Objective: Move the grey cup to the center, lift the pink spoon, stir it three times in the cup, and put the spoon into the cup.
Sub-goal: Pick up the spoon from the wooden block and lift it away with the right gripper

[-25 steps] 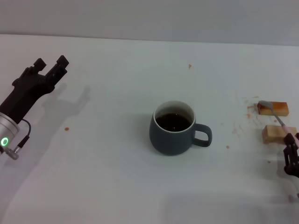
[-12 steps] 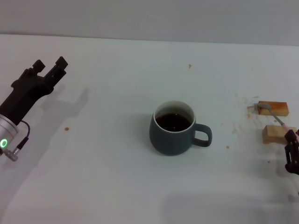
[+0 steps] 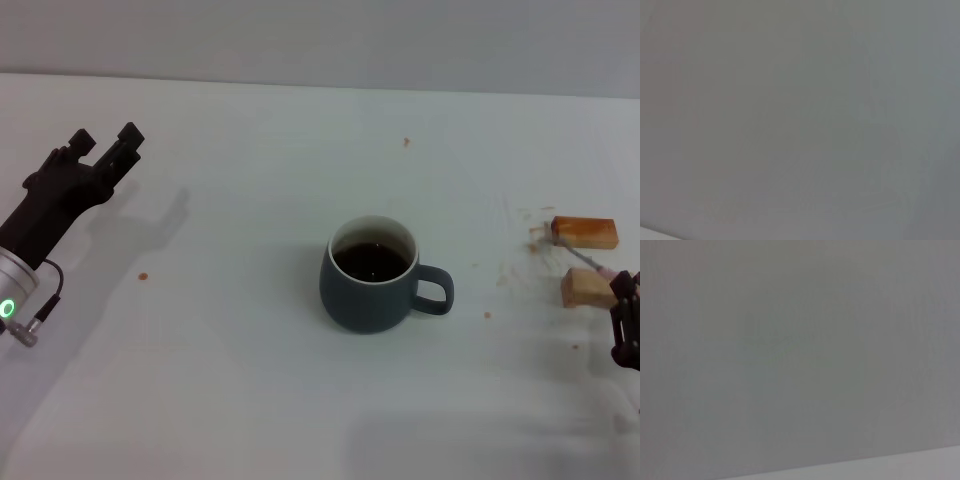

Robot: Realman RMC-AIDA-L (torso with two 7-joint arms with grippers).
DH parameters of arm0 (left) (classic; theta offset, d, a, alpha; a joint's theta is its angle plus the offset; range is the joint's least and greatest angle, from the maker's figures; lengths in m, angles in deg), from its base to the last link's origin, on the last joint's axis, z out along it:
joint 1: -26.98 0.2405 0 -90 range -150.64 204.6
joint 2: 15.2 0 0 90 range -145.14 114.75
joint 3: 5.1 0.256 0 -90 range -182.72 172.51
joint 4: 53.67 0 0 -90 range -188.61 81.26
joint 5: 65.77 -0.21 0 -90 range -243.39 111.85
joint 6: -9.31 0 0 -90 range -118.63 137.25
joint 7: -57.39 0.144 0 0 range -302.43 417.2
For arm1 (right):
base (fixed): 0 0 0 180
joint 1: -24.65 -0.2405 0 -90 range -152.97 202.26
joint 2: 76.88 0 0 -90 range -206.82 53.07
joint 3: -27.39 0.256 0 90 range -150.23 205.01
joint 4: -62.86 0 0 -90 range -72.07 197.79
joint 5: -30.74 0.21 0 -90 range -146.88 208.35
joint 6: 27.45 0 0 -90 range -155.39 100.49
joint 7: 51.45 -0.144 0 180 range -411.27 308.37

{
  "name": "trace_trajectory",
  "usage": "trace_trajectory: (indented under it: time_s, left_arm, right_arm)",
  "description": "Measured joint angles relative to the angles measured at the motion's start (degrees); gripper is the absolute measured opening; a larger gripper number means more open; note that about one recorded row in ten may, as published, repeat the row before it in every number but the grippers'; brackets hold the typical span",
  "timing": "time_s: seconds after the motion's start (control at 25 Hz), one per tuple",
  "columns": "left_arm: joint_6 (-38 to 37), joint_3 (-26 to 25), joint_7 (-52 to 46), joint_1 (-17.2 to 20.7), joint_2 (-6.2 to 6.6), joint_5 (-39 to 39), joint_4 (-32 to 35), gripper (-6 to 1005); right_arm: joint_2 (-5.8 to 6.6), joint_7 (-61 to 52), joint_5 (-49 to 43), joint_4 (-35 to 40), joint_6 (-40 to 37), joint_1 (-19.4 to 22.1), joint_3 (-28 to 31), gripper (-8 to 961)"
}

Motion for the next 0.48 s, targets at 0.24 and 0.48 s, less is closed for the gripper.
trace_trajectory:
  time_s: [0.24, 0.48]
  left_arm:
    - [0.03, 0.00, 0.00, -0.02, 0.00, 0.00, 0.00, 829]
    - [0.11, 0.00, 0.00, -0.02, 0.00, 0.00, 0.00, 829]
  right_arm:
    - [0.00, 0.00, 0.00, -0.26, -0.88, 0.00, -0.11, 134]
    - [0.00, 0.00, 0.00, -0.44, -1.56, 0.00, -0.15, 134]
